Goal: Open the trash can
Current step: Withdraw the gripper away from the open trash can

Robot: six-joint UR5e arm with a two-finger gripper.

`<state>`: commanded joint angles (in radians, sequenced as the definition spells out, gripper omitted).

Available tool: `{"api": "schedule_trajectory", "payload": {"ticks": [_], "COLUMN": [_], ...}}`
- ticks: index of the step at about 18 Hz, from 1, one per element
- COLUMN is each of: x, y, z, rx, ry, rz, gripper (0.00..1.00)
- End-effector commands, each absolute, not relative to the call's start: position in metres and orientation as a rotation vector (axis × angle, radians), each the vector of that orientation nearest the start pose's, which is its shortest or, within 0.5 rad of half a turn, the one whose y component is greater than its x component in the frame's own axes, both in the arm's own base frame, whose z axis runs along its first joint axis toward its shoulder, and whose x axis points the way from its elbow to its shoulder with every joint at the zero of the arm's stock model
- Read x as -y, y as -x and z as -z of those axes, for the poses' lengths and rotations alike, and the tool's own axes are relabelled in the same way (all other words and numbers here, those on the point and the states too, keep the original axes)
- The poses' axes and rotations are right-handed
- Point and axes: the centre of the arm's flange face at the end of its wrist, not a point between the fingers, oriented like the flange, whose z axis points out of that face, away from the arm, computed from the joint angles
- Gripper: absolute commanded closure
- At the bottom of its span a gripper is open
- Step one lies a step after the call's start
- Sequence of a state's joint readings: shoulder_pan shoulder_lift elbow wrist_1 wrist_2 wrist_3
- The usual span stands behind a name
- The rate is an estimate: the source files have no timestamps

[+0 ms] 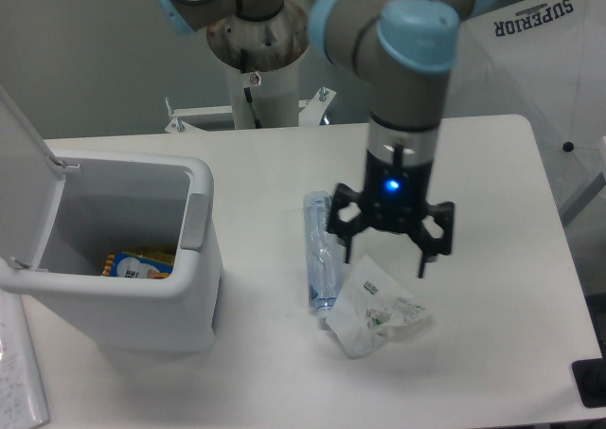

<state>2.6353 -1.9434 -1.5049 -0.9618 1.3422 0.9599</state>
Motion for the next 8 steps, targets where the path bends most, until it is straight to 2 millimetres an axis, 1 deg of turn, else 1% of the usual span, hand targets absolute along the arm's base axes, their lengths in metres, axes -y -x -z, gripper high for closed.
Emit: {"api": "schedule_trajectory", "payload": {"ticks": [3, 6, 8], "x": [-0.437, -0.426, -0.425], "y": [0.515, 0.527, 0.534], "z": [-0.356, -0.351, -0.345], "rx": [-0.068, -0.248, -0.311], "ry": [2.845, 2.98, 3.023], "rz": [-0.185, -0.238, -0.243], "gripper": [0.0, 0.0, 0.0]}}
